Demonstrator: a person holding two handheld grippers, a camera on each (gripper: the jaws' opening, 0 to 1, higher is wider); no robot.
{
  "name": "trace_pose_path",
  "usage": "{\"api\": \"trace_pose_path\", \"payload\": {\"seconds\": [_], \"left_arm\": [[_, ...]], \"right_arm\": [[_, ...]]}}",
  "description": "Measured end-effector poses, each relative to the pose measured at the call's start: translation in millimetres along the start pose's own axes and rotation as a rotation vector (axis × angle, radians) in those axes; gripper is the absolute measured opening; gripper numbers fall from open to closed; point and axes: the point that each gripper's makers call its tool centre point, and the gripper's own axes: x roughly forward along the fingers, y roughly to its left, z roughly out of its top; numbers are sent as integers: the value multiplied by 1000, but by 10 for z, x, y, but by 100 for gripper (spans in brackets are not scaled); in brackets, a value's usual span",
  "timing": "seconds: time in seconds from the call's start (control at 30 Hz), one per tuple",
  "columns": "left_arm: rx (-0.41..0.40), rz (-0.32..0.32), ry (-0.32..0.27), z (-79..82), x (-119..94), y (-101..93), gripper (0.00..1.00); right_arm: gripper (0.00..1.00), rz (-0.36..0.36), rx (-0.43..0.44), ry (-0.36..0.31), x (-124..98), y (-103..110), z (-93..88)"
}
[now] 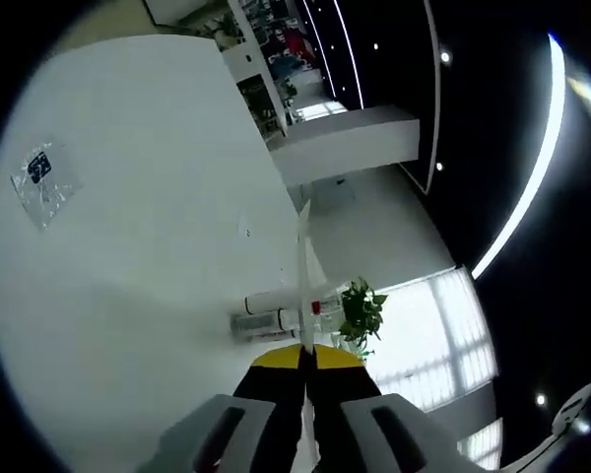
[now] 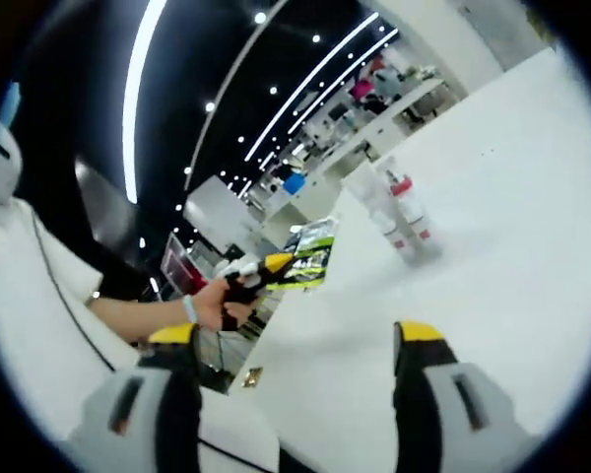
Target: Arrange the skincare products in the storage area until every visible bottle or jar stands upright without overlapping.
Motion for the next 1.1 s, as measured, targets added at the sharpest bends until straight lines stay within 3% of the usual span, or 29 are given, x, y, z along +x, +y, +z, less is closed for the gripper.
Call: {"api": "trace_pose_path", "payload": {"seconds": [0.23,0.6,1.1], "left_arm": [[-12,45,15,55,151,132,1],[19,96,55,157,368,365,1],[3,110,87,153,587,645,1]], "right_arm": [[78,-29,10,-42,-85,-47,55],[78,-93,12,-46,-243,-137,71],[77,-134,19,3,-183,-183,111]]}}
